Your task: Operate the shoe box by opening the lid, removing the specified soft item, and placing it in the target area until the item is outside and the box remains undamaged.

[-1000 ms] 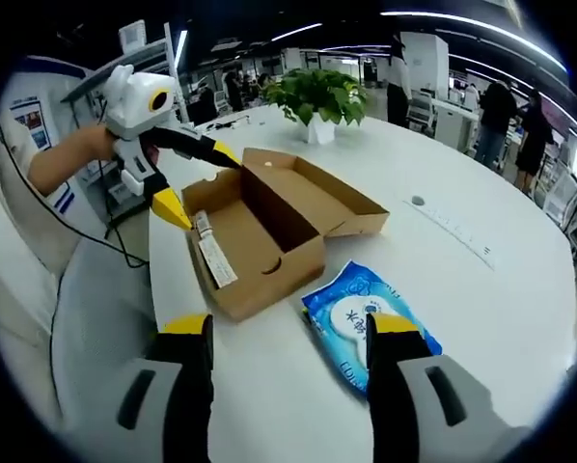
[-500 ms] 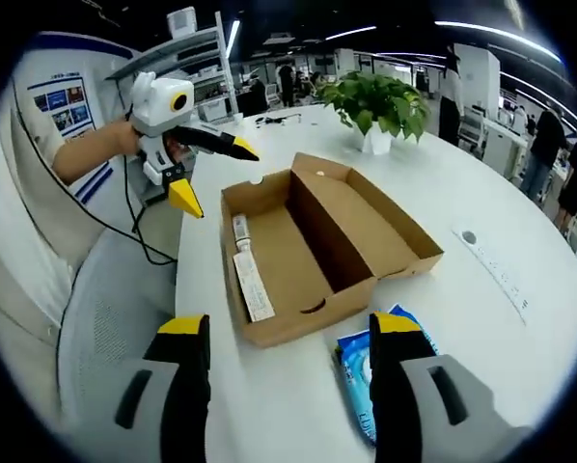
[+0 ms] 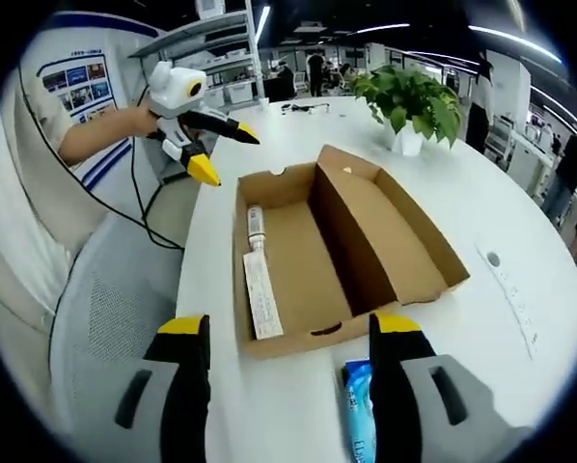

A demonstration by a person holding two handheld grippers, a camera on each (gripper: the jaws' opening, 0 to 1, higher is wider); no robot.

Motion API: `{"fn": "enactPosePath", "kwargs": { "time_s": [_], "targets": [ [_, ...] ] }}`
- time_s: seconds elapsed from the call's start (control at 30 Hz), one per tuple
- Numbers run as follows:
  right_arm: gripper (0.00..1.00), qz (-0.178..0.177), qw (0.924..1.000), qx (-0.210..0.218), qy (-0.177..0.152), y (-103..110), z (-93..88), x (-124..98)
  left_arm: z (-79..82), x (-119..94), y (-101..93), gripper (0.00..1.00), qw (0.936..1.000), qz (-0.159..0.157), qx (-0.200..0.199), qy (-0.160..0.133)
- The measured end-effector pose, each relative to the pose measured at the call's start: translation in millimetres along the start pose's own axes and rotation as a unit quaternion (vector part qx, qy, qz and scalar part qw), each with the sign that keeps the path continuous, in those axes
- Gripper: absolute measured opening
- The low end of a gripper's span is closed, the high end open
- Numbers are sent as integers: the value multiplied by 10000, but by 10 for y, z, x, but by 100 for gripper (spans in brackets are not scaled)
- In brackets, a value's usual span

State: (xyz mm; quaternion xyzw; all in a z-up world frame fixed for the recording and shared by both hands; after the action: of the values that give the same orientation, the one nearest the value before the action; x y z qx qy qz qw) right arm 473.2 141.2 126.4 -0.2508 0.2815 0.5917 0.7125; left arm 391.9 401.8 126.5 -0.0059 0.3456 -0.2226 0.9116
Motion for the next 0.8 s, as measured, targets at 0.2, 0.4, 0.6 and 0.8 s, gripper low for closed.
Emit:
{"fn": "enactPosePath", "kwargs": {
  "time_s": [0.2,0.4,0.6,0.8],
  "targets": [
    [62,90,9995,-252,161,15,10,115,-216,-8,128,75,9991,154,-368,128],
    [61,187,9979,-517,351,6,18,254,-323,-4,227,63,9972,283,-676,125],
    [60,275,9972,-556,407,27,47,378,-432,30,318,53,9931,426,-1072,189],
    [58,358,9941,-814,614,50,-5,500,-494,83,341,41,9890,416,-1411,124]
  ]
}}
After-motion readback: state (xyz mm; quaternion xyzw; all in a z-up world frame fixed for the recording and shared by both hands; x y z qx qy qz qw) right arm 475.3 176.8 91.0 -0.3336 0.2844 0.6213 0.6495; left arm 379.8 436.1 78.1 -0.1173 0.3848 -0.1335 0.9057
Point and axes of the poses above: the point that each gripper's makers call its tool centre point, and the gripper's own axes: x roughly forward along the fingers, y roughly to its left, z roughly out of its top, the point moved 4 cm from there along -x, roughly backward along the fingers, and after that the axes turned 11 degrees about -z, right-handed, at the moved point
